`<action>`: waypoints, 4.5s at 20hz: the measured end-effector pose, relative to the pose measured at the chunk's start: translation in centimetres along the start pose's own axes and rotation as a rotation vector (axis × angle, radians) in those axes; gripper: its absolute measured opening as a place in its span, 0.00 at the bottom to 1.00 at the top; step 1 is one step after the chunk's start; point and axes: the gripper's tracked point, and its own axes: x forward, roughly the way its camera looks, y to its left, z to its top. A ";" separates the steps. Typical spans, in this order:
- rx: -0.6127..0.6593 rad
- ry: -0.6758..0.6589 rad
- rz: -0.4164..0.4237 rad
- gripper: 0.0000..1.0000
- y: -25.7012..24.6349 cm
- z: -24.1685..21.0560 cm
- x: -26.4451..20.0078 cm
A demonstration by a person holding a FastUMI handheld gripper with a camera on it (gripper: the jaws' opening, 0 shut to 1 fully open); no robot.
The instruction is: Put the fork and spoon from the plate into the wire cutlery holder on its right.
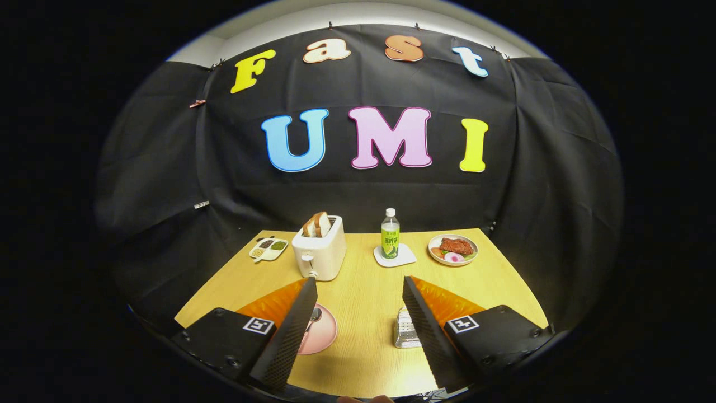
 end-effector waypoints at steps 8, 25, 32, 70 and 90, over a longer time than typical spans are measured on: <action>-0.025 0.023 0.030 0.99 2.5 -0.6 3.0; -0.172 0.585 0.185 0.98 11.6 -19.8 10.4; -0.223 0.750 0.147 0.82 12.5 -26.7 11.4; -0.042 0.901 0.153 0.11 -3.9 -17.0 3.7; -0.475 1.349 0.292 0.11 -16.9 -16.9 3.1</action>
